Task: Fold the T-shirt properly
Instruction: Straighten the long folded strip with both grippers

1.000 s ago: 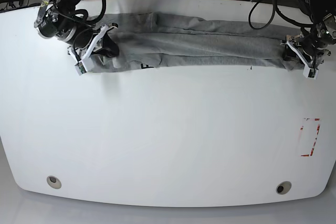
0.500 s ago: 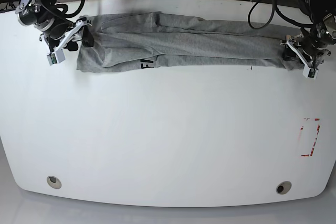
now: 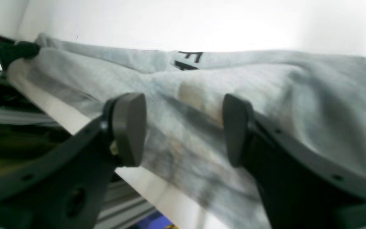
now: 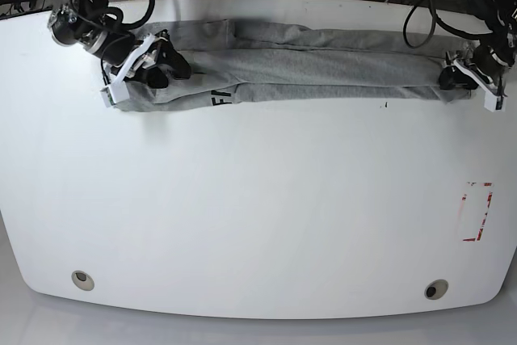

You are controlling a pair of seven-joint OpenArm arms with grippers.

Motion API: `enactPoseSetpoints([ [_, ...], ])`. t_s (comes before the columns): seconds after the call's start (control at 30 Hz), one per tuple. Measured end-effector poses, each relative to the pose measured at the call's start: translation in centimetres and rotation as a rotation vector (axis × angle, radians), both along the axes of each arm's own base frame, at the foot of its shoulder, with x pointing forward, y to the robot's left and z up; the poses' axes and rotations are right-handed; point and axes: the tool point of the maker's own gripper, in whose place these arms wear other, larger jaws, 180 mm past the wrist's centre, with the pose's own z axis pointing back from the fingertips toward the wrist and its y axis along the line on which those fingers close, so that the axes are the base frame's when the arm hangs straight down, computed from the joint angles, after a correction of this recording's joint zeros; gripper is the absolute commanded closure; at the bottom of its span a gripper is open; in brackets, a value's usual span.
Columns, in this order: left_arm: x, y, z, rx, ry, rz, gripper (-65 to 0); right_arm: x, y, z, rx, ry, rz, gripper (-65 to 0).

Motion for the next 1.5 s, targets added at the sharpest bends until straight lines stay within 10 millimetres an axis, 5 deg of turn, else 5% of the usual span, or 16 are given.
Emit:
enactPoseSetpoints([
  [0.27, -1.2, 3.0, 2.4, -0.081, -0.054, 0.078, -37.5, 0.2, -1.0, -3.4, 0.066, 0.106, -0.041, -35.7],
  [0.43, -3.3, 4.3, 2.2, -0.113, -0.021, 0.092, -49.3, 0.2, -2.7, -4.4, 0.049, 0.133, -0.060, -35.7],
  [0.53, -3.7, 4.6, 1.6, -0.121, 0.008, 0.094, -50.8, 0.2, -3.1, -4.4, 0.045, 0.132, -0.066, -35.7],
  [0.77, -4.7, 3.9, 0.5, -0.112, 0.063, 0.065, -50.7, 0.0, -2.9, -4.6, 0.051, 0.140, -0.064, -35.7],
  [0.9, -4.1, 2.1, -0.6, -0.124, 0.094, 0.007, -50.7, 0.1, -2.7, -4.5, 0.056, 0.136, -0.065, -35.7],
  [1.17, -3.3, 1.3, -1.2, -0.112, 0.067, 0.026, -50.4, 0.0, -2.9, -4.6, 0.053, 0.139, -0.067, -35.7],
  [1.23, -3.2, 1.0, -1.5, -0.103, 0.077, 0.020, -44.0, -0.1, -3.0, -4.6, 0.052, 0.140, -0.068, -35.7],
  [1.43, -3.0, -0.8, -2.4, -0.128, 0.080, 0.004, -1.5, -0.1, -3.0, -4.6, 0.050, 0.139, -0.068, -35.7],
  [1.5, -3.1, -1.1, -2.6, -0.138, 0.083, 0.003, -2.6, -0.1, -3.1, -4.6, 0.045, 0.142, -0.068, -35.7],
])
